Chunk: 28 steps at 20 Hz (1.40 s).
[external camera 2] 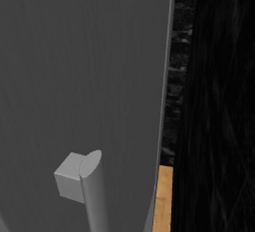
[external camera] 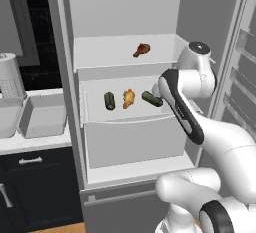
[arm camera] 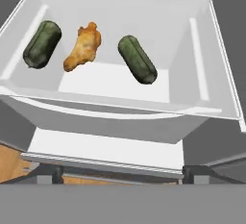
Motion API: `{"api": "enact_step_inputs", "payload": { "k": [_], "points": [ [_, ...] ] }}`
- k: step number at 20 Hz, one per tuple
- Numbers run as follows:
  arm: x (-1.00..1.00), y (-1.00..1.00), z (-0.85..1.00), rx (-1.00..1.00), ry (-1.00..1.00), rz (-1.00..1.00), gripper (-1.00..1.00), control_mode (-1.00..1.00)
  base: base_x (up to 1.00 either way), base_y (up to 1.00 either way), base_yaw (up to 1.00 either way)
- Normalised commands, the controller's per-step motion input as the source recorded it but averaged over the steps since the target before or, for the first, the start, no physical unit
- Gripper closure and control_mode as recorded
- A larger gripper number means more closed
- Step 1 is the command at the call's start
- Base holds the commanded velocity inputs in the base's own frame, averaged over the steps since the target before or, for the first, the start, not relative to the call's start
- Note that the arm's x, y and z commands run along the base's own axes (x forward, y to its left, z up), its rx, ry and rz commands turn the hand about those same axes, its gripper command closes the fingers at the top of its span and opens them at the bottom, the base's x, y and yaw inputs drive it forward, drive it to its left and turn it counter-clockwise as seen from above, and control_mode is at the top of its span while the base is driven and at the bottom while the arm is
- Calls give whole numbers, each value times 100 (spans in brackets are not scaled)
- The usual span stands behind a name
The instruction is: Place one cucumber and one chicken drumstick in each tupperware on the nearby counter, to pack two identical lunches.
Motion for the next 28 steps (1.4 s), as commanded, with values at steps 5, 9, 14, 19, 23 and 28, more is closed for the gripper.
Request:
{"api": "enact_step_inputs", "payload": {
  "k": [5,9,14,19,23,28],
  "points": [
    [67,0,0,0,-27,12,-100,-100,0,0,0],
    [100,-6,0,-2,5,6,-100,-100,0,0,0],
    [80,-5,-17,-6,20,1,-100,-100,0,0,0],
    [3,0,-57,-1,14,6,-100,-100,0,0,0],
    [4,0,-71,0,1,6,-100,-100,0,0,0],
    [4,-13,-37,0,0,2,-100,-100,0,0,0]
  ]
}}
